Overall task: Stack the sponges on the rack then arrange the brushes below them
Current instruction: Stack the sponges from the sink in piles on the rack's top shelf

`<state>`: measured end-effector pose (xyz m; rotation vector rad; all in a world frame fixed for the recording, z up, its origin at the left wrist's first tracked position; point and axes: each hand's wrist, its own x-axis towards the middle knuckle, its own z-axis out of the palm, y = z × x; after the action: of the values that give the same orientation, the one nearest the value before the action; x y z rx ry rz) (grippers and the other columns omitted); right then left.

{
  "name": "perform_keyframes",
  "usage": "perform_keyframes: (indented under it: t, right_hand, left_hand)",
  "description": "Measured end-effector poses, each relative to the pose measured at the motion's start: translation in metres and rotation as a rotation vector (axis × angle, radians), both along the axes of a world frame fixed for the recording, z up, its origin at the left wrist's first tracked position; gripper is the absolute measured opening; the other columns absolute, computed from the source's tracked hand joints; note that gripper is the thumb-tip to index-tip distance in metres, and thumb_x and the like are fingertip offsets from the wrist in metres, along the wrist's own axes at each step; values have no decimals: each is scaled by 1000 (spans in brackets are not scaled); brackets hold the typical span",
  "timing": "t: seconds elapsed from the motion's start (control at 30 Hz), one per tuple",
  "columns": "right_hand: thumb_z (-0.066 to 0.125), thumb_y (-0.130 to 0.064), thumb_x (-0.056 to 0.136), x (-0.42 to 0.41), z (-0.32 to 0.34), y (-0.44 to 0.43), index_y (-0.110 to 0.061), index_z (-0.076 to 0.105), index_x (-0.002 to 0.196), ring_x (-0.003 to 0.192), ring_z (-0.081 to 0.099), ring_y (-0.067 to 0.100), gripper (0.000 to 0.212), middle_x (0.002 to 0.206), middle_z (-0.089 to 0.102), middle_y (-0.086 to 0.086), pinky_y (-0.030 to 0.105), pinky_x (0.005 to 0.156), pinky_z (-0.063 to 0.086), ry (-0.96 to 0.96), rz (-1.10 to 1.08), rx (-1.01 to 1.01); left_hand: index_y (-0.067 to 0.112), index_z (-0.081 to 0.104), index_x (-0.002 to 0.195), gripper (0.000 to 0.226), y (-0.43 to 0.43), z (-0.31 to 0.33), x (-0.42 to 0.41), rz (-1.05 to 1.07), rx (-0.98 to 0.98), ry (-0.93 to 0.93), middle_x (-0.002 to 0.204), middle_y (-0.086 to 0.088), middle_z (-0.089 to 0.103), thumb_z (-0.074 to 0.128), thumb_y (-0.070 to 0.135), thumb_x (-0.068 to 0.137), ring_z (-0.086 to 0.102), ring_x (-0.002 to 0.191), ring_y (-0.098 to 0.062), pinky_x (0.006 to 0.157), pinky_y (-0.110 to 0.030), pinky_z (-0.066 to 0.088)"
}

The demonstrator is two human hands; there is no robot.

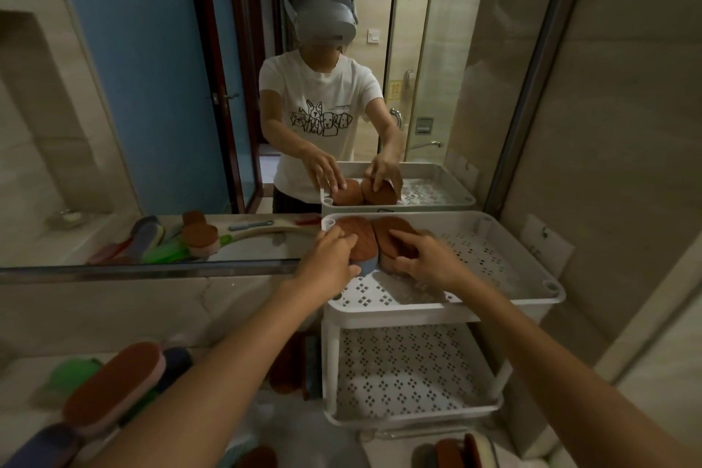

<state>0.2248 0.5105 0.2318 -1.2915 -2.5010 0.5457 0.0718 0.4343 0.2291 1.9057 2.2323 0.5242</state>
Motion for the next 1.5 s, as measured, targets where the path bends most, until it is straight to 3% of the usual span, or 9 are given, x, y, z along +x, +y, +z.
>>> perform_keyframes:
  t: [0.43,0.57,0.67,0.77,1.0,1.07,1.17,1.33,1.5]
  right_hand:
    - [47,-41,92,-12,1,-17,-28,15,149,142,15,38,66,156,12,15,47,115,20,-184,-155,-26]
    - [55,-29,86,-14,11,-31,-26,26,145,140,18,37,66,152,21,15,50,115,23,-26,-176,19]
    - [55,-16,84,-14,19,-49,-13,49,132,131,37,30,49,139,42,15,37,109,34,217,-181,113]
    - [52,-8,85,-14,25,-83,-6,61,116,111,53,20,32,124,55,11,14,86,35,462,-244,216]
    - [55,-2,86,-14,-20,-199,-4,66,101,87,57,9,18,104,66,8,5,68,42,741,-300,166]
    - [55,-4,86,-9,-49,-233,-3,65,103,87,59,13,20,104,67,10,8,70,42,695,-351,96]
    - [56,-8,87,5,-105,-276,-3,63,108,98,63,24,23,109,67,13,31,83,46,564,-484,-88]
    - [61,-22,84,45,-193,-331,-6,52,124,117,50,33,43,124,54,16,35,93,40,160,-639,-302]
    - [68,-33,78,52,-230,-357,-6,39,131,121,44,36,66,132,42,17,41,95,42,-122,-575,-371]
  left_hand:
    - [10,22,148,71,-1,6,6,-5,-90,-45,156,-11,13,57,25,88,13,145,-27,116,-35,24]
    - [19,20,149,77,-8,22,8,28,-92,-97,158,-9,8,58,25,83,3,146,-31,118,-42,19]
    - [13,46,134,51,-23,37,9,49,63,-104,142,-13,39,54,18,83,32,135,-30,109,-40,34]
    - [6,59,119,33,-49,45,11,100,234,-206,129,-12,51,51,13,88,49,120,-27,98,-33,41]
    - [7,66,99,20,-153,10,20,153,336,-462,101,-9,67,51,14,89,61,96,-24,84,-33,49]
    - [8,66,94,18,-184,-20,24,155,280,-520,95,-10,68,50,14,89,64,90,-27,81,-35,51]
    - [6,68,93,18,-221,-80,31,154,110,-549,97,-15,70,52,13,89,65,94,-30,82,-34,49]
    - [4,68,91,20,-272,-166,46,133,-206,-513,98,-22,71,51,13,89,66,94,-35,83,-39,51]
    - [-3,64,86,25,-300,-199,51,131,-347,-576,92,-25,69,45,12,87,66,89,-38,76,-40,52]
